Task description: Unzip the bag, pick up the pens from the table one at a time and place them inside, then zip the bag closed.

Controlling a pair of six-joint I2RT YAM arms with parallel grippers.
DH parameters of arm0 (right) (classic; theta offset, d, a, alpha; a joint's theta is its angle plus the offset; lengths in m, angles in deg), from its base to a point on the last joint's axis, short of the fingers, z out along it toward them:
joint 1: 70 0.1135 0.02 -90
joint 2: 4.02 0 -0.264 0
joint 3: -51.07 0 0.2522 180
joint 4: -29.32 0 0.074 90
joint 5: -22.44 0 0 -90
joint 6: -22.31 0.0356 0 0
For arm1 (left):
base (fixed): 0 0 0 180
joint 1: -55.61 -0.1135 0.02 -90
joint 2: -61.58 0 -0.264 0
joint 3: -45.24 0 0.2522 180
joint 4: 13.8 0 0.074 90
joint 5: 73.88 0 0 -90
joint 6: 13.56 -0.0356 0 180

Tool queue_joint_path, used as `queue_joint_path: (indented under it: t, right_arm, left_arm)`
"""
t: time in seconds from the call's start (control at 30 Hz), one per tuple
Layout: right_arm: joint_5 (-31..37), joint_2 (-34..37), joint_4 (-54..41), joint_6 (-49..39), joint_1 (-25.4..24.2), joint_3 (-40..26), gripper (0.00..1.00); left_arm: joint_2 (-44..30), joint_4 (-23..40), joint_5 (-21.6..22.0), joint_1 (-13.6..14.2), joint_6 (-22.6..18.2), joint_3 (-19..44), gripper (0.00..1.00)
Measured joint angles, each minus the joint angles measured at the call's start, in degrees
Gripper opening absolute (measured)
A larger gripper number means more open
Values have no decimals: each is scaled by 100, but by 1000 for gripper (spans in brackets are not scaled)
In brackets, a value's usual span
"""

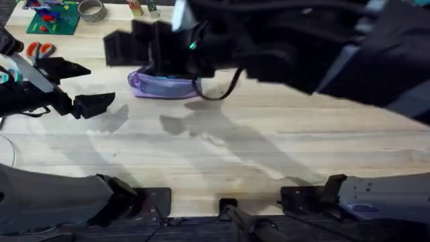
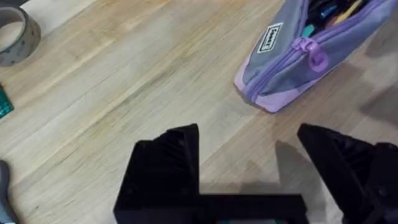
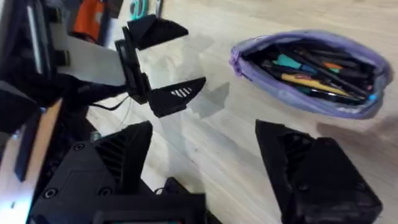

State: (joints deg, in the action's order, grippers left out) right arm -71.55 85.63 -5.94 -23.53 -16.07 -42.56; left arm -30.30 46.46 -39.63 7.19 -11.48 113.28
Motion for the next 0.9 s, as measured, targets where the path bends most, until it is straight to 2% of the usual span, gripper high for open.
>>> queue_joint_path:
  t: [0.17,0.33,0.43,0.57,0.9]
  right_arm:
    - [190,320,166,-2,286,0,997]
    - [335,599,565,-88,341,0,997]
    - [687,855,647,-111,406,0,997]
    - [834,1092,844,-114,586,0,997]
    - [915,1137,1078,-114,770,0,997]
  left_arm:
    - [0,0,-1,0,-1,0,993]
    - [0,0,0,0,0,0,993]
    - [0,0,-1,0,-2,0,993]
    - [0,0,-2,0,-2,0,993]
    - [0,0,-1,0,-2,0,993]
